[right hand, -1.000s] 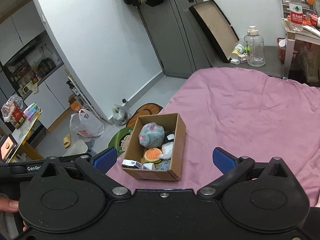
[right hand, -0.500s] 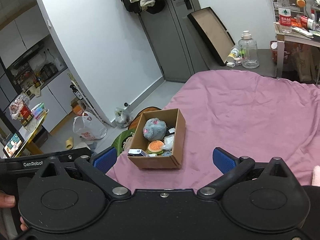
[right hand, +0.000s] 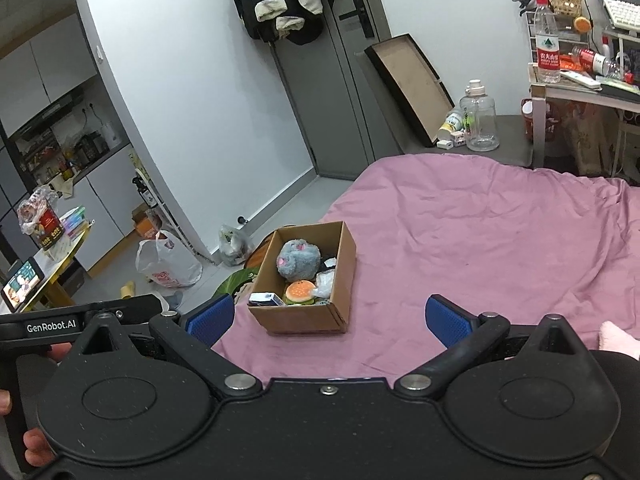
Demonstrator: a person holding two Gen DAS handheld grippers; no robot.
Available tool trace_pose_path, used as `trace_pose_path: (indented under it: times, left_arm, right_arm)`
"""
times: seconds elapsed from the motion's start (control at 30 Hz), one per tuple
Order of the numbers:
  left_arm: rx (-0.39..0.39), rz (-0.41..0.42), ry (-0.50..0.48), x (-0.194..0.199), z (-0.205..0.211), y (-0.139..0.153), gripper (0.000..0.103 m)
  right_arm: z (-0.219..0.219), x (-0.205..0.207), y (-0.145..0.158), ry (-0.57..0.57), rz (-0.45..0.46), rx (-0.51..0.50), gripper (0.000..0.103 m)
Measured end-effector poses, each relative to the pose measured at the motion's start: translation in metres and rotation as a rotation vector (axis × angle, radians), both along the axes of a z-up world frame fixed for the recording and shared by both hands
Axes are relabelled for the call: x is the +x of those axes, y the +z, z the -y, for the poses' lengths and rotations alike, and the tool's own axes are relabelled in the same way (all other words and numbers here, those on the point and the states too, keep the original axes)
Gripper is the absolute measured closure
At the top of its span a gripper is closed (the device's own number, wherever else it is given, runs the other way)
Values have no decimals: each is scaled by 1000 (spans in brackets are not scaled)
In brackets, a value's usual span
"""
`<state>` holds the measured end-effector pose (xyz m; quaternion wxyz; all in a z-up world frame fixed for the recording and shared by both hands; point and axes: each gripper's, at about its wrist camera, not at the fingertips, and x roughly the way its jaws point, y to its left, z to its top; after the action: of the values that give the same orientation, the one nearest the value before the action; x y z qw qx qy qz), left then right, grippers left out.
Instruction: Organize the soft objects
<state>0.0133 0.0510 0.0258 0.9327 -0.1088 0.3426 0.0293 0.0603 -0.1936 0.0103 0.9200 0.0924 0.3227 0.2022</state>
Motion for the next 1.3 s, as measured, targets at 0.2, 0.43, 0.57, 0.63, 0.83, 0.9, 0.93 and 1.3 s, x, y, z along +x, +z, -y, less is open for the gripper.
trace_pose_path:
  times: [0.2, 0.43, 0.57, 0.63, 0.83, 0.9, 0.93, 1.3]
  left_arm:
    - [15, 16, 0, -11, 7, 5, 0]
    - [14, 24, -9, -20, 12, 9, 0]
    - [13, 25, -8, -22, 14, 10, 0]
    - [13, 27, -5, -24, 16, 11, 0]
    - [15, 30, -6, -26, 18, 13, 0]
    - [18, 31, -11, -28, 19, 14, 0]
    - [20, 29, -13, -29, 19, 15, 0]
    - [30, 18, -16, -26, 20, 14, 0]
  right_arm:
    - [5, -12, 3, -7, 17, -2, 0]
    - [12, -22, 8, -11, 32, -12, 0]
    - [18, -23, 10, -23, 36, -5, 0]
    - [19, -26, 11, -24, 40, -8, 0]
    - [20, -29, 10, -26, 42, -12, 0]
    - [21, -30, 10, -30, 42, -9, 0]
    - [22, -30, 10, -33, 41, -7, 0]
    - [26, -30, 8, -37, 37, -9, 0]
